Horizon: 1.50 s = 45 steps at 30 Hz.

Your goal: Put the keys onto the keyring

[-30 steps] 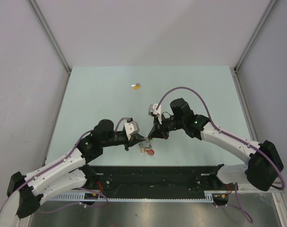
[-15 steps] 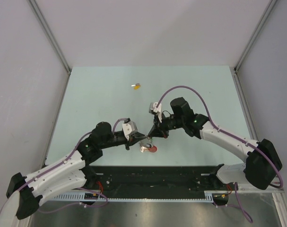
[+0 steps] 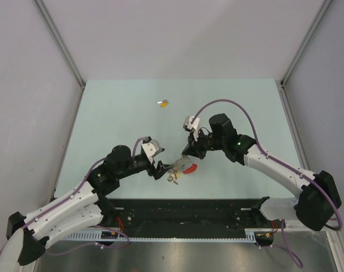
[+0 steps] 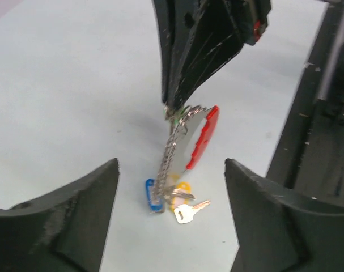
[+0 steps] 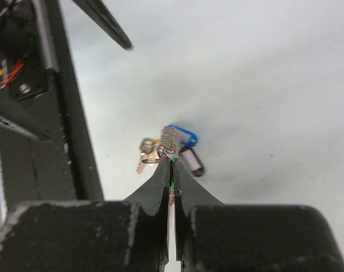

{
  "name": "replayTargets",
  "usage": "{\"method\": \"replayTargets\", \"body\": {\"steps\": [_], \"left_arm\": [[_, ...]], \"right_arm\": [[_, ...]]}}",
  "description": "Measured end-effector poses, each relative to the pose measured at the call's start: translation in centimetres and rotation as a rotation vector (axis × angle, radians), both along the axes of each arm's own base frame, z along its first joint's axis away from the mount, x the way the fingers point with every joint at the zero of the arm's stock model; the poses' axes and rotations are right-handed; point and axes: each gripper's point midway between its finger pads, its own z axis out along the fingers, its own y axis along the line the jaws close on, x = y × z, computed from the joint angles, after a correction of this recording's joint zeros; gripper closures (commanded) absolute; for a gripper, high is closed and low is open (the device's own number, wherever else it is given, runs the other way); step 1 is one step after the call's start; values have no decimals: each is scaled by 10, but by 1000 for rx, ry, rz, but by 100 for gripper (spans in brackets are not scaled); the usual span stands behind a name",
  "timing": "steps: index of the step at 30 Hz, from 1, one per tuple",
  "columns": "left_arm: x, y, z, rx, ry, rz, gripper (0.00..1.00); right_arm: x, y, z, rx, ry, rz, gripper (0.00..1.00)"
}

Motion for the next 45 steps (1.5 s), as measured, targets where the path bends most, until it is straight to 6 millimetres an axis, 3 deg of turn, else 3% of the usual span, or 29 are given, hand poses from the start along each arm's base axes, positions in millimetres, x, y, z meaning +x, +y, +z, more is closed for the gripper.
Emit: {"method": "replayTargets", "body": {"steps": [4, 8, 15, 18, 22, 26, 32, 35, 37, 39, 45], "left_arm": [[22, 14, 19, 16, -30, 130, 1], [49, 40, 31, 21, -37, 286, 0], [100, 130, 19, 8, 76, 711, 0], [107, 159, 14, -15, 127, 843, 0], [106, 175, 10, -36, 168, 921, 0], [102, 177, 13, -55, 170, 930, 0], [99, 178, 19, -70, 155, 930, 0], [97, 180, 21, -76, 146, 935, 0], [96, 181, 23, -81, 140, 937, 0], [94, 182, 26, -88, 131, 941, 0], [89, 189, 35, -108, 100, 967, 0]], "right_arm": [[30, -9, 11, -17, -47, -97, 100], [73, -24, 25, -40, -111, -217, 100], [154, -76, 30, -138, -236, -480, 100], [179, -97, 28, -192, -300, -574, 100], [198, -107, 7, -269, -324, -622, 100], [198, -99, -17, -296, -274, -606, 95], [174, -55, -61, -278, -116, -506, 90], [159, -37, -89, -279, -11, -463, 78], [150, -32, -103, -273, 55, -452, 58], [145, -32, -108, -262, 107, -464, 41], [151, -37, -92, -174, 175, -525, 35]]}}
